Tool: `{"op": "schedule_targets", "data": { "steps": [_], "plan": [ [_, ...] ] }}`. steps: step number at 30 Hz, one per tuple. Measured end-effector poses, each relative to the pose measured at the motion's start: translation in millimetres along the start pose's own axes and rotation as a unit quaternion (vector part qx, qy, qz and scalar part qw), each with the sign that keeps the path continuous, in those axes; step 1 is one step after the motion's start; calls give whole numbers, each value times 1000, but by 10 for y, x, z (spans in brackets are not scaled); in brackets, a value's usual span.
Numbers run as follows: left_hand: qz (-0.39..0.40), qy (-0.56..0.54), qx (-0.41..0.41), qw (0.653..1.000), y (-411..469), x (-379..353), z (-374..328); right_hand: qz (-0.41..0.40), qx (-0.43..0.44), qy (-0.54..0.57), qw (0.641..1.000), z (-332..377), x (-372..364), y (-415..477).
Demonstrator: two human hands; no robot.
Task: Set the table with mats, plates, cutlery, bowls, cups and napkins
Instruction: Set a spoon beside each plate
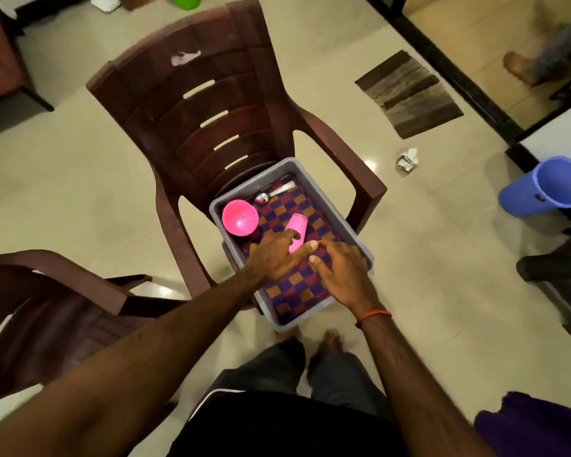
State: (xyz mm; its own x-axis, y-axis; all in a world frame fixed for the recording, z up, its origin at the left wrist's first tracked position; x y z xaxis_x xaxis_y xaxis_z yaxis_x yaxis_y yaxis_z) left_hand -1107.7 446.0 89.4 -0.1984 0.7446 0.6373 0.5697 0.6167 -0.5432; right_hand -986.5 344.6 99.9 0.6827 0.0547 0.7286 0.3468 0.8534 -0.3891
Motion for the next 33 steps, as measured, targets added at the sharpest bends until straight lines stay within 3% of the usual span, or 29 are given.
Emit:
{"op": "schedule_targets", "data": {
  "steps": [7, 15, 20, 29, 33],
  "plan": [
    [0, -11, 49, 999, 756, -178, 589, 52, 8, -25, 998, -57, -213, 760],
    [-40, -133, 96, 986, 1472, -314, 936, 105, 35, -28, 993, -318, -687, 1977],
    [-100, -209, 132, 964, 1988, -502, 1315, 110, 53, -33, 992, -473, -1069, 2776],
    [-162, -377, 139, 901, 2527, -803, 1706, 174, 178, -105, 963, -267, -1814, 3742],
    [-184, -409, 156, 880, 2635, -830, 1848, 145, 204, -184, 950, -210, -1984, 3975]
  ]
}}
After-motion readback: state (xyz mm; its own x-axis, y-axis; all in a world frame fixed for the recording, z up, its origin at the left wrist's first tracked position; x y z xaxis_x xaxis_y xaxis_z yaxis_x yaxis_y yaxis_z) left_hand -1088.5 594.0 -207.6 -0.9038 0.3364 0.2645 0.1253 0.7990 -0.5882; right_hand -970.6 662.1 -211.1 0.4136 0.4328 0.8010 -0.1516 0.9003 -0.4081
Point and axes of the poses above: each hand's wrist, its own y-axis towards the middle knuckle, its own x-axis out of the back of the hand, z = x × y, the point moved 7 cm from there along y, towards the middle knuckle, and after that the axes turned 1 degree about z, right-handed, at the moved point
